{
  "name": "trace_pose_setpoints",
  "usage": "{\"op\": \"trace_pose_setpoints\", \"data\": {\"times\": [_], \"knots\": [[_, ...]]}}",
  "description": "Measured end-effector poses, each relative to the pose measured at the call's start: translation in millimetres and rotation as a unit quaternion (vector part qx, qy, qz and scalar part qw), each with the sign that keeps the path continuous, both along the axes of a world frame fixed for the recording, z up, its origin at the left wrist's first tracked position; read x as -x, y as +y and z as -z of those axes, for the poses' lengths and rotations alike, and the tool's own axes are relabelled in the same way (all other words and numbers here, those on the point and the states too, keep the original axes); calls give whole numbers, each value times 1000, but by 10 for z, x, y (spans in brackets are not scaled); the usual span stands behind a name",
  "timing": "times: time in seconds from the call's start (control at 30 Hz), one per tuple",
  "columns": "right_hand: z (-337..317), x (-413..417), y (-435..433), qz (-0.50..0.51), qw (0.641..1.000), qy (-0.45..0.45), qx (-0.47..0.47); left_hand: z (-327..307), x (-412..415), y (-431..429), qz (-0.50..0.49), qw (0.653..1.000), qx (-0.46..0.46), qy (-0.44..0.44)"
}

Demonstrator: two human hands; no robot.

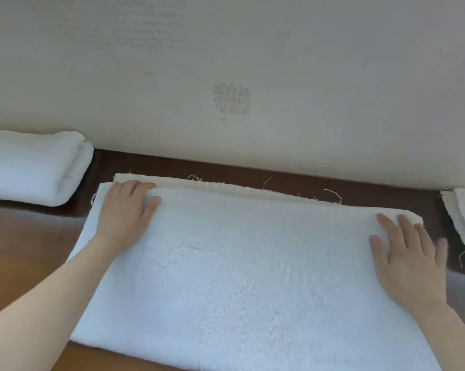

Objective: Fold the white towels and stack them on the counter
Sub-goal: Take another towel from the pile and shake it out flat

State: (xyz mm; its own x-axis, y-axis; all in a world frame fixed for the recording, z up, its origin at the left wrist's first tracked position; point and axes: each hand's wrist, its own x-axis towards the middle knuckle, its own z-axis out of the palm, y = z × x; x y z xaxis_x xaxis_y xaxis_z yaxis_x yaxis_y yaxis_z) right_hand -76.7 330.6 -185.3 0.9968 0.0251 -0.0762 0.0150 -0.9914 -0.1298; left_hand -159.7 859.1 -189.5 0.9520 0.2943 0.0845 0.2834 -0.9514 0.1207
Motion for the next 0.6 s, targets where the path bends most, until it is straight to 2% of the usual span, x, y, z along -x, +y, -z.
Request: {"op": "trace_pose_setpoints", "data": {"times": [0.1,0.3,0.4,0.6], "knots": [[-62,-197,5,6,999,-40,-14,-73,-81,252,-8,999,-34,-32],[-146,-563,58,3,993,-108,-43,-184,-300,477,12,999,9,46],[-127,-652,75,25,994,-103,-15,-191,-385,530,-1,998,39,50],[-63,-779,-124,-6,997,-72,5,-321,-493,654,9,1000,19,14]]}}
